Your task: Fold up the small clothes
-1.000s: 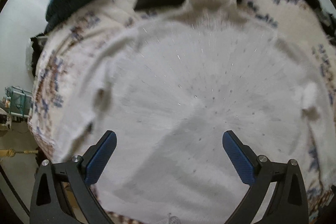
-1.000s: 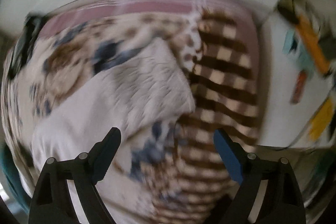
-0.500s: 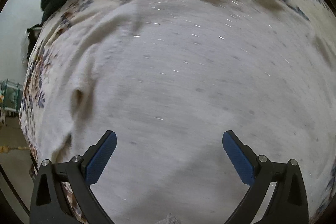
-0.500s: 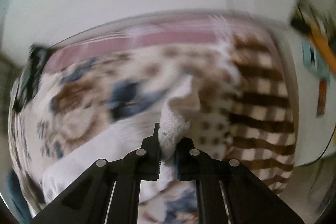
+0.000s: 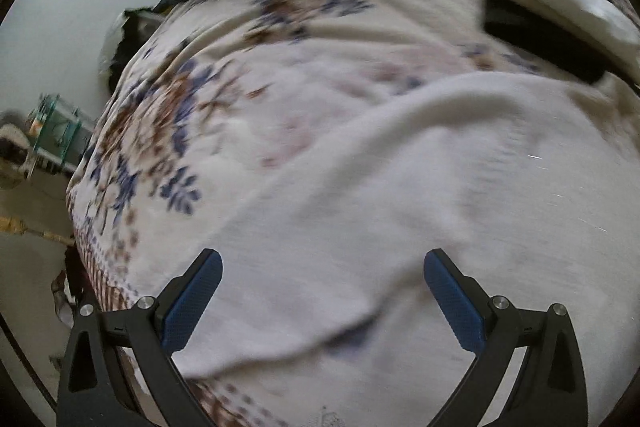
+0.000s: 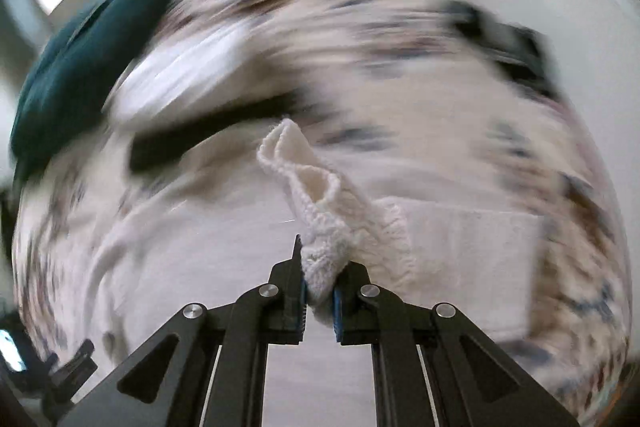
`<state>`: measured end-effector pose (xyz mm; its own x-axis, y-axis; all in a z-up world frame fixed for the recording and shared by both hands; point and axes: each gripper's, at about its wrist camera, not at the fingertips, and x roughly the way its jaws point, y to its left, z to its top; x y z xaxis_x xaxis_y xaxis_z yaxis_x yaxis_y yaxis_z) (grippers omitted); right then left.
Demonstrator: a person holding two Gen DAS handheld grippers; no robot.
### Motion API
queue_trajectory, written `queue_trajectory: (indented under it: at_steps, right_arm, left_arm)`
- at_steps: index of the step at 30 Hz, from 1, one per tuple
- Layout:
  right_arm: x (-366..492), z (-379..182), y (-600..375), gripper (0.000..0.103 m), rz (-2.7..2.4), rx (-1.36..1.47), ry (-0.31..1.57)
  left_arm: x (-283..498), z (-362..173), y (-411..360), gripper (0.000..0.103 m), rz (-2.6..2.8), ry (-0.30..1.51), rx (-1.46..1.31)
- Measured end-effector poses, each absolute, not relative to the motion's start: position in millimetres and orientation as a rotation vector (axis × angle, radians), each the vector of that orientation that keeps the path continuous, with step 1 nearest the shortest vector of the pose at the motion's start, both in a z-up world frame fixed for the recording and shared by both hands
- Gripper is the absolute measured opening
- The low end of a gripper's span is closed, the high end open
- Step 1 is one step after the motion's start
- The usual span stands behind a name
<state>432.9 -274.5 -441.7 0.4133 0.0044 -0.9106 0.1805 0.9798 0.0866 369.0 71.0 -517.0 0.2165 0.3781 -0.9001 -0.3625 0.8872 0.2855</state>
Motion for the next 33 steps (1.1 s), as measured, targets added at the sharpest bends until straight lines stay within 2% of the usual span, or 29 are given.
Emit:
queue_trajectory:
  at_steps: [6,14,16,18,19,20,23,27,33]
  right_arm:
    - [464.3,-529.0,-83.6,0.009,0.109,-0.165,1.25]
    - [445.2,-550.7,-7.2,0.011,0.145,-0.242,1.286]
    - [449.5,-551.0,-14.5,0.017,0.174,-0.166,1.338]
    - [449.0,-543.5,-37.8,0.038,0.245,0.013,1.372]
    - [445.5,-536.5,-54.6,0.056,0.263,0.102,1.37]
    - [440.3,-529.8,-70.3,0.065,0.254,0.157,1.362]
    - [420.2,-513.0,-119.6,0.068,0.187,0.269,1.364]
    - [393.9,-517.9,-172.9,0.068,0.061,0.338,1.413]
    - [370.3,-543.4,-198.0,0.068,-0.032,0.366,1.495]
  left_arm:
    - [358.9,-535.9,135.3,0.103,0.585,1.258,-0.075]
    - [353.9,-542.1,173.6,0.103,0.598,1.264,-0.175]
    - [350.5,-534.4,182.5,0.103,0.589,1.252,-0.199]
    - [338.7,-519.6,197.5,0.103,0.583,1.229,-0.242]
    - [331.5,-513.3,204.3,0.103,0.582,1.222,-0.262]
    - [317.6,-503.7,215.9,0.103,0.591,1.212,-0.294]
    - [278.1,-487.8,241.2,0.103,0.627,1.211,-0.358]
    - [209.0,-488.1,285.6,0.103,0.718,1.255,-0.518]
    - [125.2,-538.9,325.0,0.101,0.836,1.302,-0.793]
